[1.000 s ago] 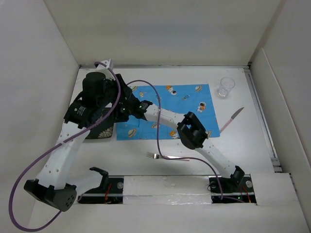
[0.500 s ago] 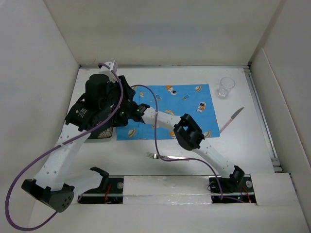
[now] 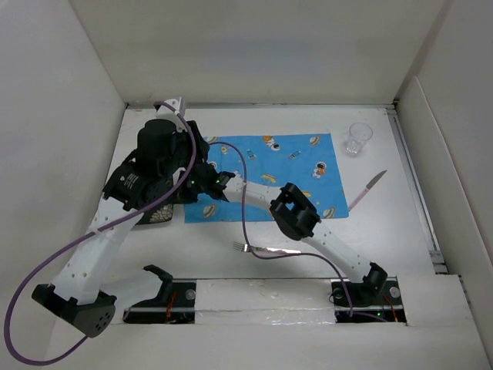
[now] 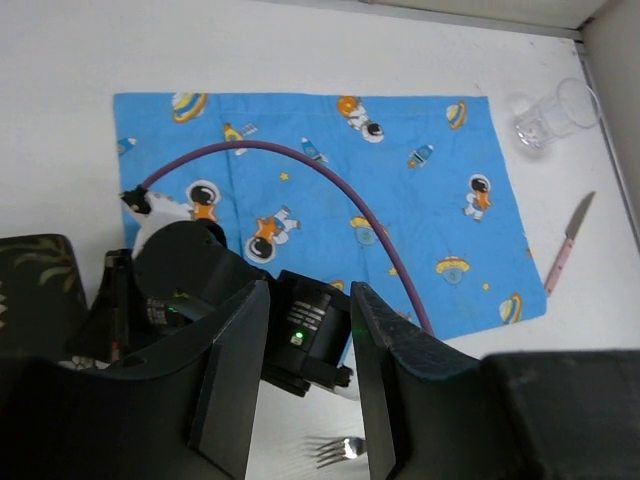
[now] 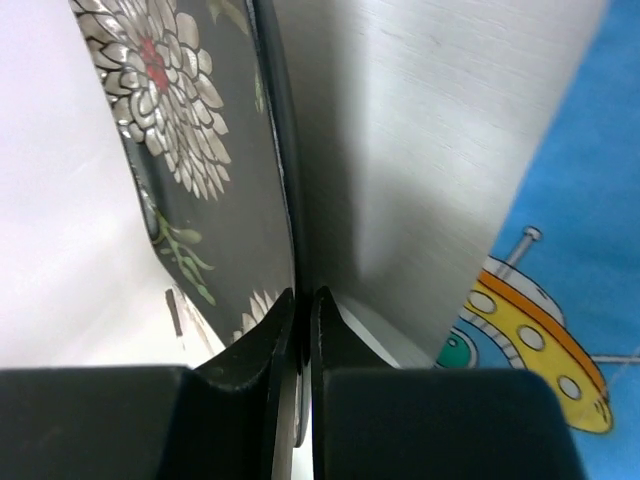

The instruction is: Set the dinner table for one person

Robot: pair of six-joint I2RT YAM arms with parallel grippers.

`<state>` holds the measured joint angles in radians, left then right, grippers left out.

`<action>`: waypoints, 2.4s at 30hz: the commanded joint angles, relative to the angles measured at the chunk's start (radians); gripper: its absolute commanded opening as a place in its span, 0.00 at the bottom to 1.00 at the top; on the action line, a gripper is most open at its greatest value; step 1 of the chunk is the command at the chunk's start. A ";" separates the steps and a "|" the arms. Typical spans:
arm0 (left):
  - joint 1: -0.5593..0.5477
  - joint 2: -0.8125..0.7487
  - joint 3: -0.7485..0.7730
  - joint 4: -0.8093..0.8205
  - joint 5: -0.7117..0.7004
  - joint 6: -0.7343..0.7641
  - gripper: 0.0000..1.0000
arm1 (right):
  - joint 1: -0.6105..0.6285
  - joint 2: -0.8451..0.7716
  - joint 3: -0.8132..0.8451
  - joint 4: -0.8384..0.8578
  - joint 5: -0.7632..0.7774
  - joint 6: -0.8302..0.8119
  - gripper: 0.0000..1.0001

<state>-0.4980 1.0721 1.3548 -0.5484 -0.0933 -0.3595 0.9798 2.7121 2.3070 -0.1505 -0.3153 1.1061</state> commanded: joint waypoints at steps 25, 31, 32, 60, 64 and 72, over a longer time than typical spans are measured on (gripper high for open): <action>0.006 0.275 0.279 0.136 -0.037 0.005 0.56 | -0.690 -1.075 -0.934 -0.278 -0.475 -0.596 0.00; -0.004 0.344 0.256 0.145 -0.022 -0.048 0.55 | -0.799 -1.002 -1.021 -0.277 -0.576 -0.700 0.00; -0.004 0.344 0.256 0.145 -0.022 -0.048 0.55 | -0.799 -1.002 -1.021 -0.276 -0.576 -0.700 0.00; -0.004 0.321 0.141 0.200 -0.010 -0.036 0.53 | -0.780 -0.690 -0.930 -0.061 -0.576 -0.561 0.00; -0.004 0.312 0.130 0.219 0.009 -0.041 0.53 | -0.780 -0.675 -0.919 -0.125 -0.539 -0.604 0.19; -0.004 0.324 0.138 0.226 0.000 -0.033 0.53 | -0.799 -0.721 -0.874 -0.296 -0.407 -0.696 0.54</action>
<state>-0.4973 1.4311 1.4960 -0.3756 -0.0940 -0.4042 0.1909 2.0686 1.3758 -0.3710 -0.7586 0.4591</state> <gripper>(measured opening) 0.530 0.528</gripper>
